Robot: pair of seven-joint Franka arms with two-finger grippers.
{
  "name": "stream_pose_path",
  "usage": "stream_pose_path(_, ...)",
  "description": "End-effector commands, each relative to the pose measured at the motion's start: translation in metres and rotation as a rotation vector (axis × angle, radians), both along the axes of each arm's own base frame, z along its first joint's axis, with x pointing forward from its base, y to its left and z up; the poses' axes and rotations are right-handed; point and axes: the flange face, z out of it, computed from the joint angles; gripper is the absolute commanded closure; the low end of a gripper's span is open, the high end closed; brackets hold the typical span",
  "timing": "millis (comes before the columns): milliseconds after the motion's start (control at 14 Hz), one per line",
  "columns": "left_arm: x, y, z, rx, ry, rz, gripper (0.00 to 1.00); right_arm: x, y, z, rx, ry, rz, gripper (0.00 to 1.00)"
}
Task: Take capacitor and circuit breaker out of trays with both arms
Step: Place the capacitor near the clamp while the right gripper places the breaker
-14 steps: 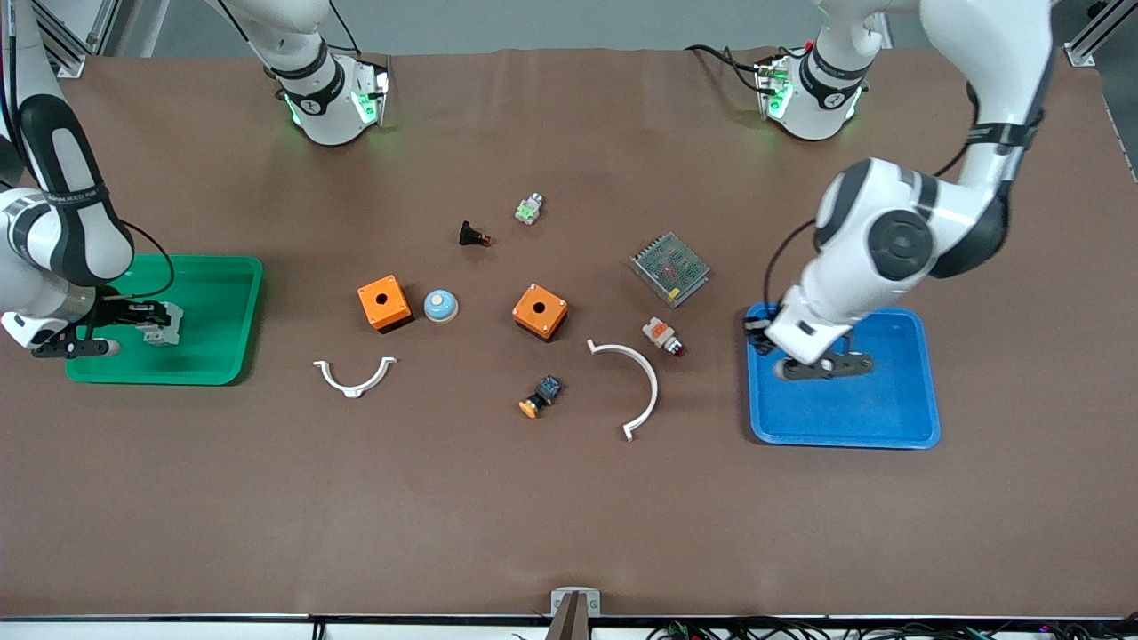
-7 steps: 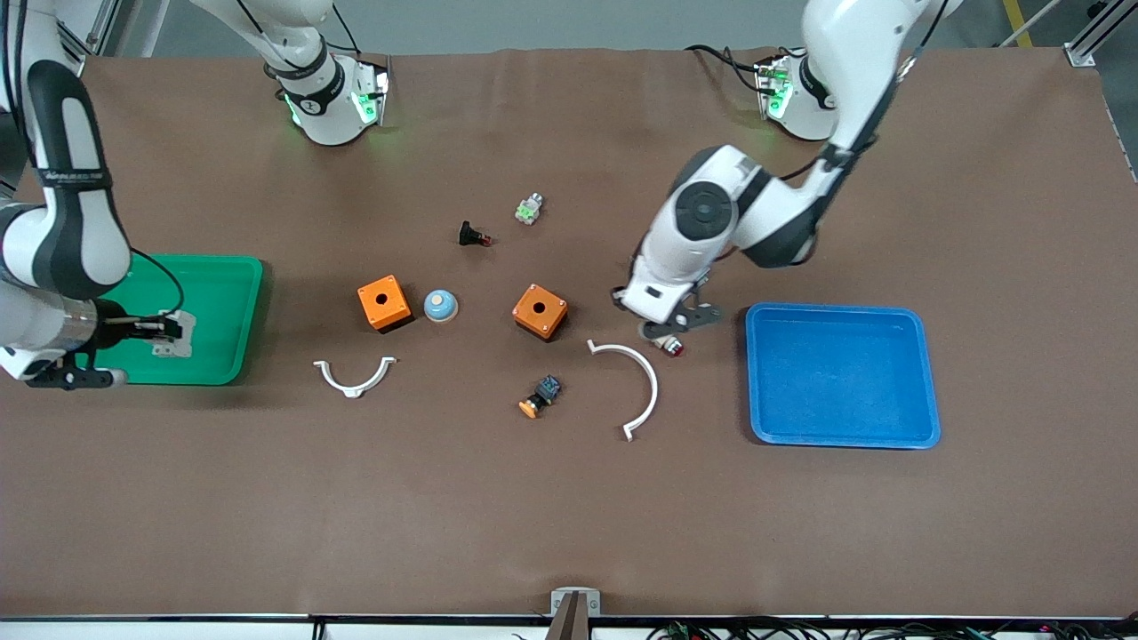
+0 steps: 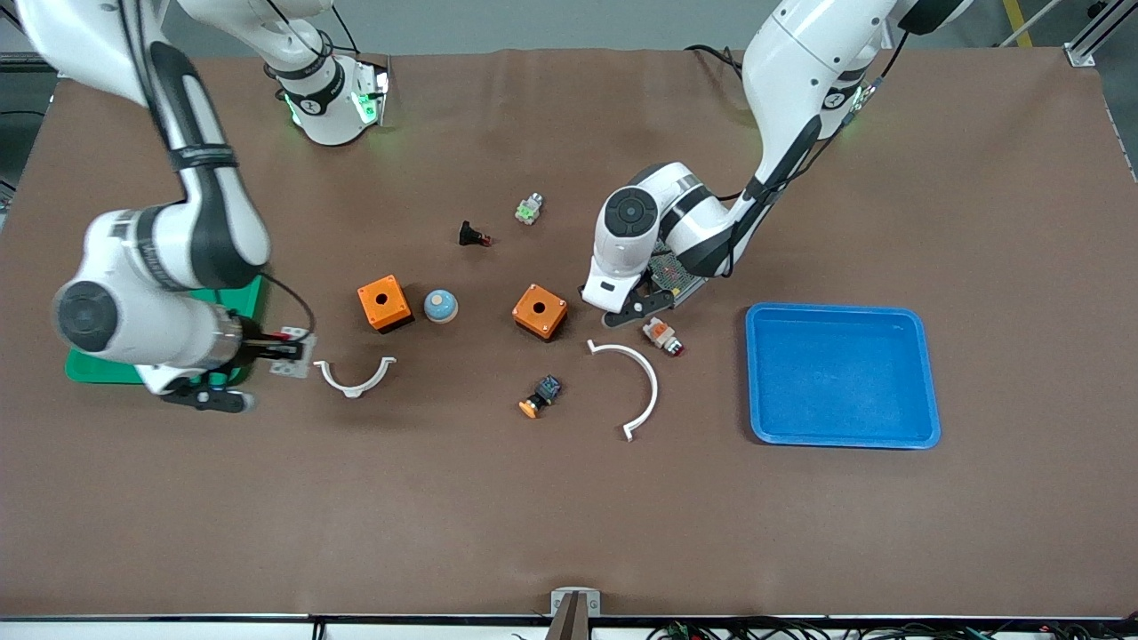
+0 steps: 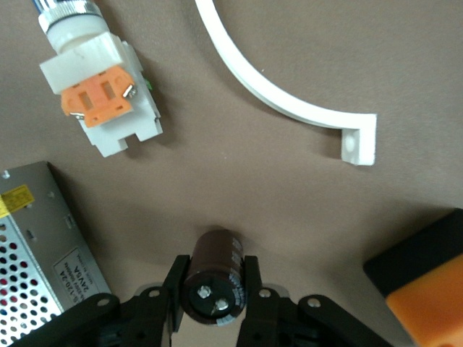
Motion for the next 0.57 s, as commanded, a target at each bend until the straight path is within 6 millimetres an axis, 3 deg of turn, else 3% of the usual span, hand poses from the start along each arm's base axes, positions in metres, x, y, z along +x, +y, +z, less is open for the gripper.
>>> stream_pose_path(0,-0.005,-0.012,0.001,0.001,-0.015,-0.002,0.24,0.005,0.043,-0.023,0.027,-0.005,-0.036,0.79)
stream_pose_path(71,-0.003,-0.012,0.003,0.0,-0.02,0.0,0.0,0.005,0.054,-0.035,0.042,-0.003,-0.051,0.79)
stream_pose_path(214,0.015,-0.016,0.029,-0.017,-0.051,0.015,0.0,0.006,0.074,-0.058,0.05,-0.015,-0.068,0.79)
stream_pose_path(286,0.029,-0.012,0.054,-0.013,-0.071,0.025,0.0,0.007,0.079,-0.07,0.052,-0.028,-0.086,0.79)
stream_pose_path(429,0.063,0.011,0.102,0.016,-0.095,0.054,0.0,0.006,0.094,-0.09,0.049,-0.032,-0.074,0.79)
stream_pose_path(500,0.091,0.035,0.128,0.027,-0.107,0.065,0.0,0.005,0.099,-0.1,0.051,-0.03,-0.072,0.79)
